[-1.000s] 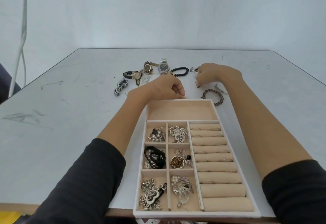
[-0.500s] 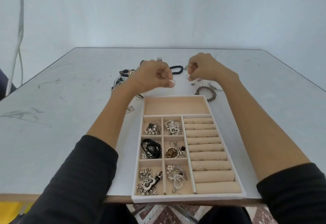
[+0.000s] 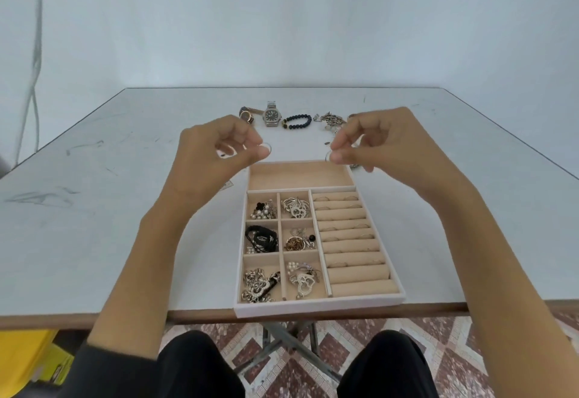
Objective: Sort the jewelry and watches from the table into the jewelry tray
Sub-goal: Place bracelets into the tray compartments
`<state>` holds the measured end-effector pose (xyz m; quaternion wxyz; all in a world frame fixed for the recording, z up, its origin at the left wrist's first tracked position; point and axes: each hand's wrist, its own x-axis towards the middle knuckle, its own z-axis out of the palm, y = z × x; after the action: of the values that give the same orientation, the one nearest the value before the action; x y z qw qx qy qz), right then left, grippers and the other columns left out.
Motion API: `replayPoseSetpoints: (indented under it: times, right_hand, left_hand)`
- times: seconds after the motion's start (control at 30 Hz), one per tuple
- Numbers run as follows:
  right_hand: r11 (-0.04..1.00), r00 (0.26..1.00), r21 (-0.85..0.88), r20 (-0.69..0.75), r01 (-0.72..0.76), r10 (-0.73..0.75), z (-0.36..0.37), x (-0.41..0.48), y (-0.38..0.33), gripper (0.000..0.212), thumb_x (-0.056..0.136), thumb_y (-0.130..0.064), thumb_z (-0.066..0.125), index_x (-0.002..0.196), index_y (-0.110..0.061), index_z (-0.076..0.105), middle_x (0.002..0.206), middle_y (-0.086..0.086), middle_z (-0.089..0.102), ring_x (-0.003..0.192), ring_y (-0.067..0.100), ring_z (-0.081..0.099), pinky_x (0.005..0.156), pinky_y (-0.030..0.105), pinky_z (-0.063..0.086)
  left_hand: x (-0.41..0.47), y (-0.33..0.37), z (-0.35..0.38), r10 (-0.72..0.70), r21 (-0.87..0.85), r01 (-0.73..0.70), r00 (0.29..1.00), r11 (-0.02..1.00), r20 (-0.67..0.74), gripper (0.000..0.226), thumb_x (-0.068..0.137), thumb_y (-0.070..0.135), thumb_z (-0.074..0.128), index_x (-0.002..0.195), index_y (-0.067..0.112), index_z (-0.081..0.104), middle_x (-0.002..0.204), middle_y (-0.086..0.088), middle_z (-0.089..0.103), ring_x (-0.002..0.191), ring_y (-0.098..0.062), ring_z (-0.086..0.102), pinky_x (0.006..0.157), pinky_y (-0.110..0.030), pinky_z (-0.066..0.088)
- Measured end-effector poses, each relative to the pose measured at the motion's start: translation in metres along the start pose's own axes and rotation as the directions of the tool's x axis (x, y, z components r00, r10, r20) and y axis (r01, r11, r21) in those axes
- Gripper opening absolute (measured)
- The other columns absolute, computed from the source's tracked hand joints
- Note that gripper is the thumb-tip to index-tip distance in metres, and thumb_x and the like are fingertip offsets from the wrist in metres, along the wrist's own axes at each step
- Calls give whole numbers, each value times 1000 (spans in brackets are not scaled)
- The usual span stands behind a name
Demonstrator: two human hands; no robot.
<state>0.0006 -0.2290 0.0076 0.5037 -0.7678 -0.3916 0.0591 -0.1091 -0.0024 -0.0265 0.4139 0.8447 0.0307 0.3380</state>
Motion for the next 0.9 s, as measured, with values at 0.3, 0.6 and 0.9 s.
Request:
replayPoseSetpoints:
  times: [0.3,0.6,0.9]
  right_hand:
    - [986,999,164,-13,33,-32,2,-82,18,8,66,-20,81,73,-19,76,65,21,60,59,35,41,55,29,35]
    - [983,1000,185,16,10,-13,4,-111,28,8,64,-13,81,69,-15,75,70,3,69,62,39,48,62,43,37]
    - [986,996,161,73,34,-46,3,-115,29,10,67,-19,81,67,-13,73,70,-2,65,56,16,43,57,27,34]
  left_hand:
    - [-56,10,9,-26,-49,26,1000,998,-4,12,75,25,78,80,18,69,80,10,69,73,-3,61,80,-24,48]
    - [-64,7,8,28,16,-27,999,999,-40,10,78,24,77,81,21,68,83,11,68,71,-7,59,80,-25,46]
    - [-66,7,7,32,45,-32,999,998,-20,10,78,24,77,80,20,68,82,8,68,71,-9,59,80,-30,47]
